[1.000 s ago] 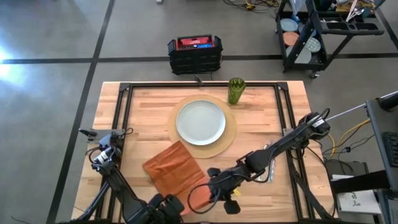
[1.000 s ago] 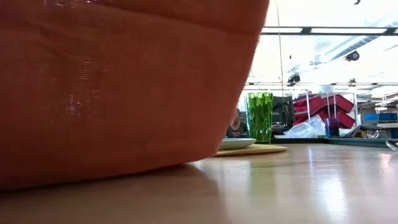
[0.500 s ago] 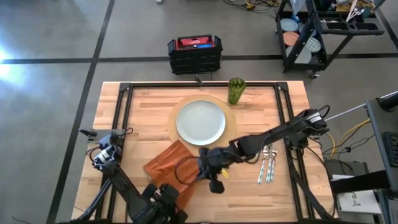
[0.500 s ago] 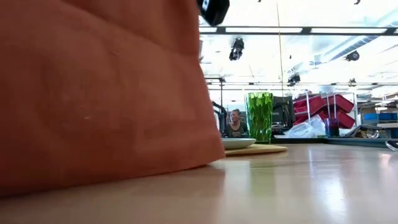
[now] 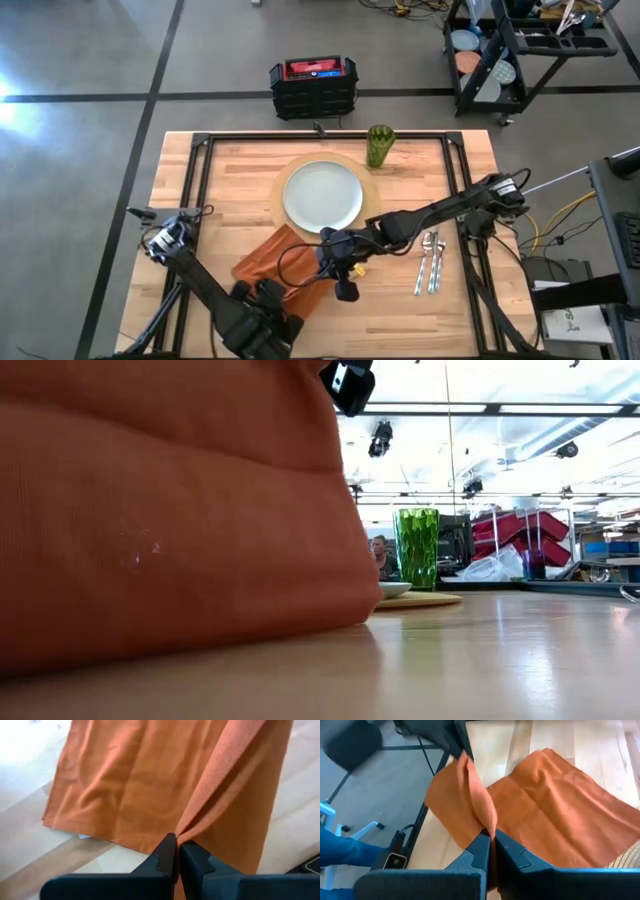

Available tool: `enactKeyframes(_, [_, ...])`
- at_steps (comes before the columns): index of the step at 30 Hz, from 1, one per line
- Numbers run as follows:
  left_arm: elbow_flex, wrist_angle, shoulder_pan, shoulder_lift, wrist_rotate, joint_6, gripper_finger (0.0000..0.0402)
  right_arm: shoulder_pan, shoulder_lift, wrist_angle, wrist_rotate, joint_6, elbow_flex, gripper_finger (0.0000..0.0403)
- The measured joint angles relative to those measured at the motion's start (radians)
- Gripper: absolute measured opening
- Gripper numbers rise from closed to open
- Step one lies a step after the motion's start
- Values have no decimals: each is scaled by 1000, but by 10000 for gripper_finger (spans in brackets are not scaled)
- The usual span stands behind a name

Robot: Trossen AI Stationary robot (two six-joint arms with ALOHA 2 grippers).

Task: Set table place
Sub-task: Fold the orange table napkin

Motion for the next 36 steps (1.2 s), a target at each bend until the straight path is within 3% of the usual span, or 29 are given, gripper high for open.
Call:
enactKeyframes(4, [-37, 0, 3, -75, -59, 0, 0, -11, 0, -23, -1, -6, 2, 0])
enactKeyframes(19, [-392, 3, 8, -379, -77, -58, 0, -169, 19, 67, -48, -109, 18, 0])
enactKeyframes(24, [-489, -1, 7, -484, -64, -28, 0, -231, 119, 37, -113, -114, 138, 0])
enactKeyframes(36, [-730, 0, 5, -711, -57, -22, 0, -277, 400, -232, -105, -198, 604, 0])
